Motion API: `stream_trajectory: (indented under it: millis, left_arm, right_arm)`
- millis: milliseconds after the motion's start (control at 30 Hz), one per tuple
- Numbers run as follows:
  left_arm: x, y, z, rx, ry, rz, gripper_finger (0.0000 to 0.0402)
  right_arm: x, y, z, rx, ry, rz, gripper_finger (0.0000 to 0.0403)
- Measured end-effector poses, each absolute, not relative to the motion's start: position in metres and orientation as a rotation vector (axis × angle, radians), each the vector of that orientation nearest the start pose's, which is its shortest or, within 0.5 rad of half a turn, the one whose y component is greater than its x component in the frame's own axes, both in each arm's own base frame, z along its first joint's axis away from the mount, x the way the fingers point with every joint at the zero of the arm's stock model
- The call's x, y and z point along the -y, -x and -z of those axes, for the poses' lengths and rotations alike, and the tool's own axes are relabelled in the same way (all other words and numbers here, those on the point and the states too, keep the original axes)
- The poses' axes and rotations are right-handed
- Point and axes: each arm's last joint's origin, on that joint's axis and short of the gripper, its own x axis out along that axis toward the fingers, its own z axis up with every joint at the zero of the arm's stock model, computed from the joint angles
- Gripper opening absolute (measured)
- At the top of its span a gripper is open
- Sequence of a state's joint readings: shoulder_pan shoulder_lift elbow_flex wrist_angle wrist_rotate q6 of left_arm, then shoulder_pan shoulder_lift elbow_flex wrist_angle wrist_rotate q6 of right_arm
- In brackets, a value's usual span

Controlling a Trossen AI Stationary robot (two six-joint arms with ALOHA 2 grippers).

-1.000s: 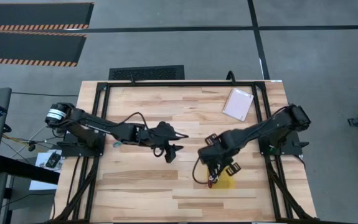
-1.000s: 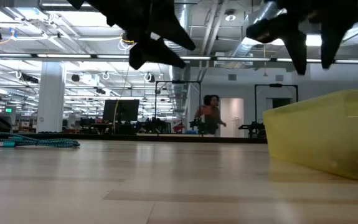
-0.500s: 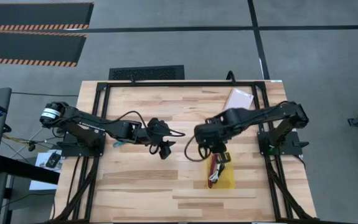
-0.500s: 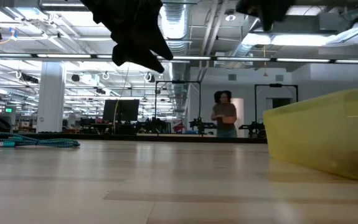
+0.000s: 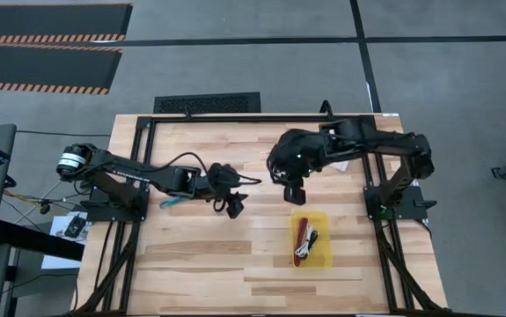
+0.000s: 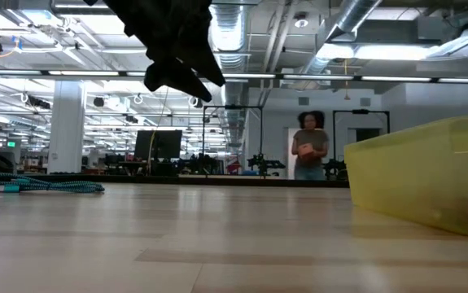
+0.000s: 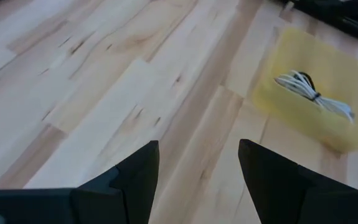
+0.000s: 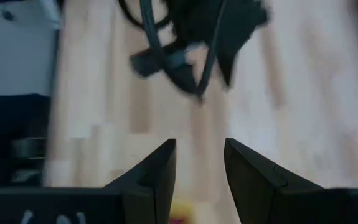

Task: Pick and place USB-C Cables
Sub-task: Put the black blue cable charger into the yellow bin

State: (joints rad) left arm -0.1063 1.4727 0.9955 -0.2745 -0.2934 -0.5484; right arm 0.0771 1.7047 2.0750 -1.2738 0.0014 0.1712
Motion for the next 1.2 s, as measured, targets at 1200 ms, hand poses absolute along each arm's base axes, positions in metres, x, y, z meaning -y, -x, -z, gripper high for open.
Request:
stream_trajectory:
  millis: [1200]
  left_arm:
    - [0.006, -0.240, -0.162, -1.114, 0.301, -0.584, 0.0208]
  right_arm:
    - [0.000, -0.222, -0.463, -1.006, -0.084, 0.222, 0.0159]
